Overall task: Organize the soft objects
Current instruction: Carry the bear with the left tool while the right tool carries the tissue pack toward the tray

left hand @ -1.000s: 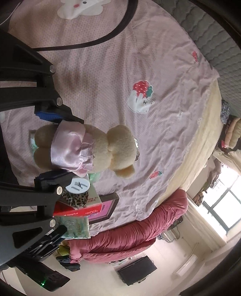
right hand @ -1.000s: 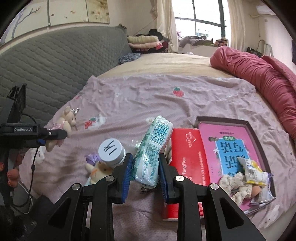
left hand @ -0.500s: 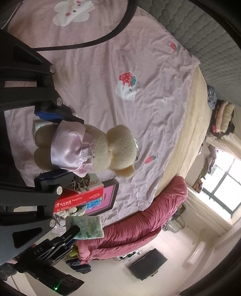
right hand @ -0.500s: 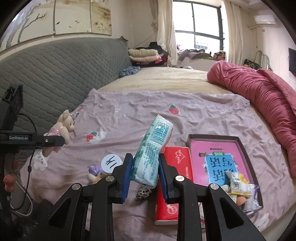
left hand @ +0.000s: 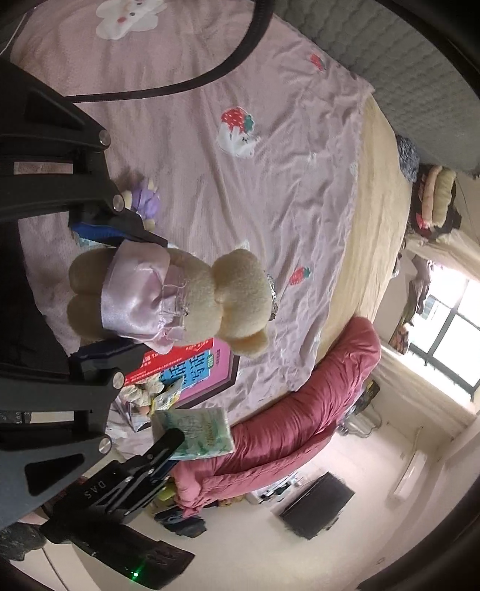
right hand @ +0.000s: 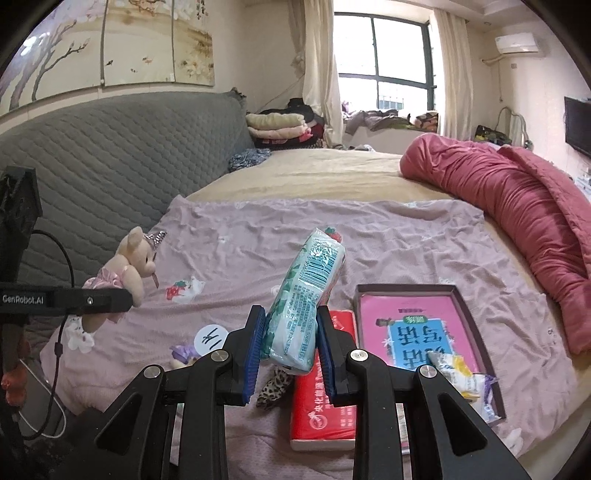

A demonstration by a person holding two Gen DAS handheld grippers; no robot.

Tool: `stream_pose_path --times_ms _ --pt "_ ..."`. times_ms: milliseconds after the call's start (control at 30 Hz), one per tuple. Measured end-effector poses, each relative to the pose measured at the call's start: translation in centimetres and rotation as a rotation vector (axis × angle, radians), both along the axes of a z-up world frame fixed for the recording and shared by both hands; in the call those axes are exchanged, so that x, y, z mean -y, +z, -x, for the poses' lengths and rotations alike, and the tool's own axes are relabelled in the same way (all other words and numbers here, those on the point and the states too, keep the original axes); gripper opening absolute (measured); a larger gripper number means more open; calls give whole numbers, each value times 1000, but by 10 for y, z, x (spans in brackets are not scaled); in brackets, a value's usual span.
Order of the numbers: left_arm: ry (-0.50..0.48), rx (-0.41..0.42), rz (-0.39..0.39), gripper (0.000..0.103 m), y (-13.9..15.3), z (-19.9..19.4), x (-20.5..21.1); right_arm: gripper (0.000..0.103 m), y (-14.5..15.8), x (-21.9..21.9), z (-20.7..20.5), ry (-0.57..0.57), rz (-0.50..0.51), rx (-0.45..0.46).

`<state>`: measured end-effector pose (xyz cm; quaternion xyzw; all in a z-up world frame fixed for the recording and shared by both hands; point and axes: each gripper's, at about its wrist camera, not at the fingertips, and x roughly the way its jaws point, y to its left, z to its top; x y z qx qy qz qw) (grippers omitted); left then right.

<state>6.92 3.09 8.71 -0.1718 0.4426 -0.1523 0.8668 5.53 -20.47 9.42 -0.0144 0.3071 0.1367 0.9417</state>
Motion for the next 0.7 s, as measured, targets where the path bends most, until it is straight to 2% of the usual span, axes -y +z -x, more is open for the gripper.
stream_pose_path --times_ms 300,700 --pt "-65 10 -22 44 11 1 28 28 12 20 5 -39 -3 18" --pt "-162 -6 -52 43 10 -14 78 28 12 59 2 -113 -3 19"
